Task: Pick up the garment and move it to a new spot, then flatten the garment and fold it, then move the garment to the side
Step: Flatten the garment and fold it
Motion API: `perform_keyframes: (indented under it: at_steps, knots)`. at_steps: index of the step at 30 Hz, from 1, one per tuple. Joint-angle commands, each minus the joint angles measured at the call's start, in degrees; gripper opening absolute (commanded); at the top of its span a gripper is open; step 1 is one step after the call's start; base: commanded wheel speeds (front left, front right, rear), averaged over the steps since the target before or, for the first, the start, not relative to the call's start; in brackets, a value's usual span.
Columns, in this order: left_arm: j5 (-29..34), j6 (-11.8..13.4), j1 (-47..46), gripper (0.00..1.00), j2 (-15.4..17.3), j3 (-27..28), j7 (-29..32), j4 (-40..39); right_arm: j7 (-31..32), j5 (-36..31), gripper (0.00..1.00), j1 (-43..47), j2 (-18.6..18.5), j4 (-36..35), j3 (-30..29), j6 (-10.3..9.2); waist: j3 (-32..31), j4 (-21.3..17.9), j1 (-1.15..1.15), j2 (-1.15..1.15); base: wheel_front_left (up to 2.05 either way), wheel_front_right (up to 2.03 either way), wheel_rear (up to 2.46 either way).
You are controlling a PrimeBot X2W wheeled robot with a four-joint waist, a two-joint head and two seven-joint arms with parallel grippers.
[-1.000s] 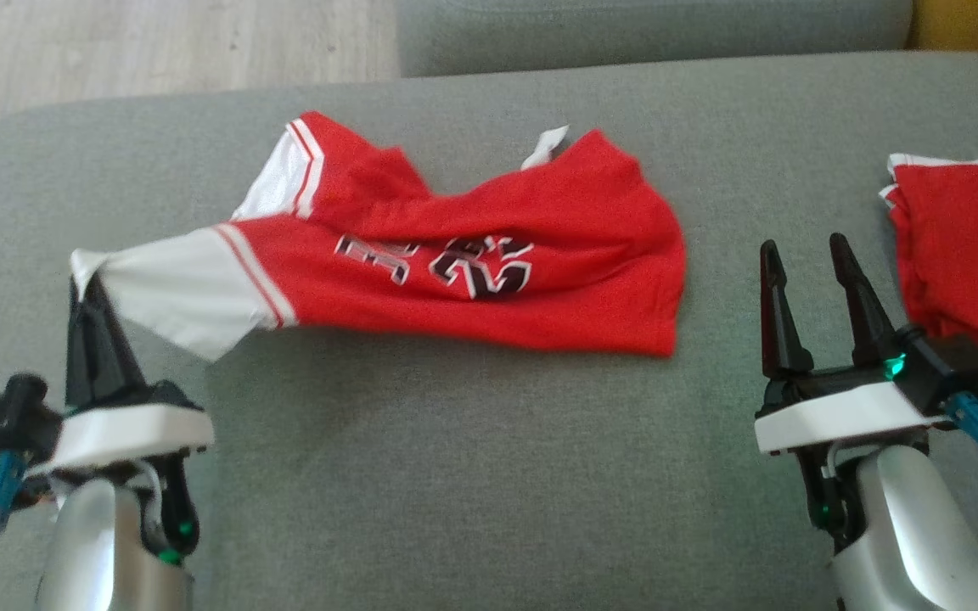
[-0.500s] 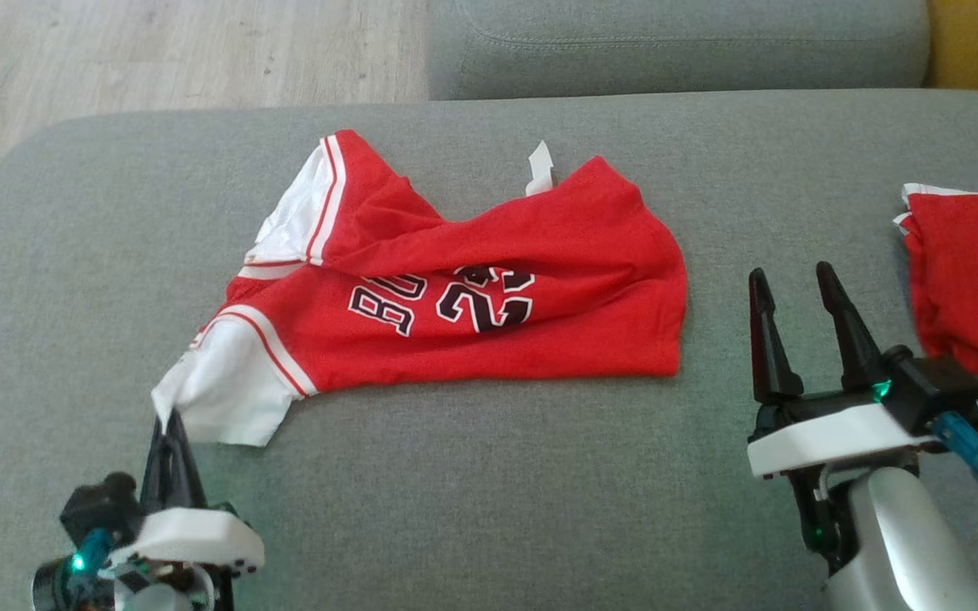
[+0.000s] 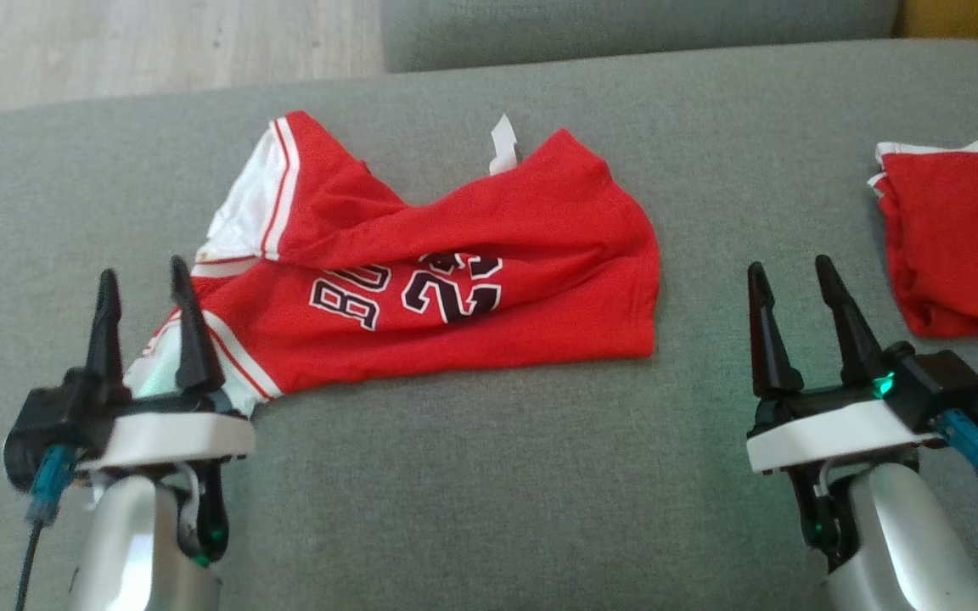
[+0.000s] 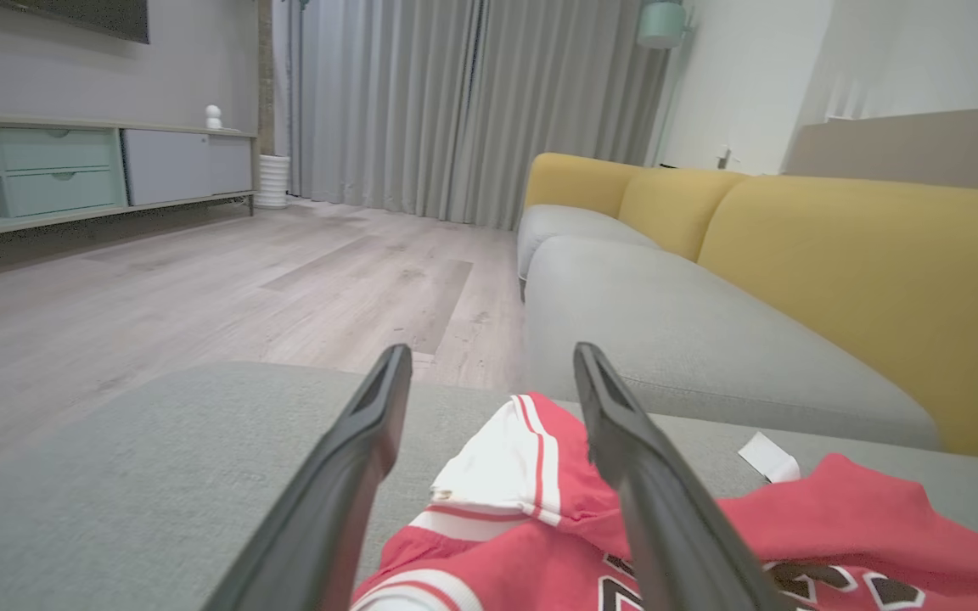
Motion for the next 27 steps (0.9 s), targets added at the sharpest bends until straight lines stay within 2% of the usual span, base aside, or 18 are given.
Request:
perform_keyframes:
  at_steps: [1, 4, 8, 13, 20, 27]
  knots:
    - [1.2, -0.5, -2.5, 1.0, 1.0, 0.8, -0.4, -1.6, -0.6, -0.1, 1.0, -2.5, -0.1, -2.3, 0.9, -0.04, 1.5, -0.8, 0.0, 0.0, 0.0, 0.0, 0.0]
    - [3.0, -1.7, -5.1, 1.0, 1.9, -1.7, -0.4, -0.1, -0.6, -0.4, 1.0, -3.1, -0.1, -2.6, 0.5, -0.04, 3.3, -1.4, 0.0, 0.0, 0.0, 0.0, 0.0]
    - [6.8, -3.9, -9.8, 1.0, 4.3, -9.8, 2.7, 4.2, -0.6, -0.5, 1.0, -3.8, -0.1, -3.1, 0.1, -0.04, 5.7, -2.3, 0.0, 0.0, 0.0, 0.0, 0.0]
    - [7.9, -4.5, -16.8, 1.0, 6.7, -17.8, 7.3, 9.4, -0.6, -0.3, 1.0, -4.9, -0.1, -3.5, 0.2, -0.04, 8.6, -3.5, 0.0, 0.0, 0.0, 0.0, 0.0]
    - [4.3, -4.6, -25.1, 1.0, 10.3, -29.6, 10.9, 15.3, -0.6, 0.2, 1.0, -6.7, -0.1, -4.1, 0.5, -0.04, 12.0, -5.5, 0.0, 0.0, 0.0, 0.0, 0.0]
    - [0.8, -4.6, -30.4, 1.0, 12.7, -36.0, 11.4, 18.5, -0.6, 0.9, 1.0, -7.7, -0.1, -4.1, 1.0, -0.04, 13.2, -7.1, 0.0, 0.0, 0.0, 0.0, 0.0]
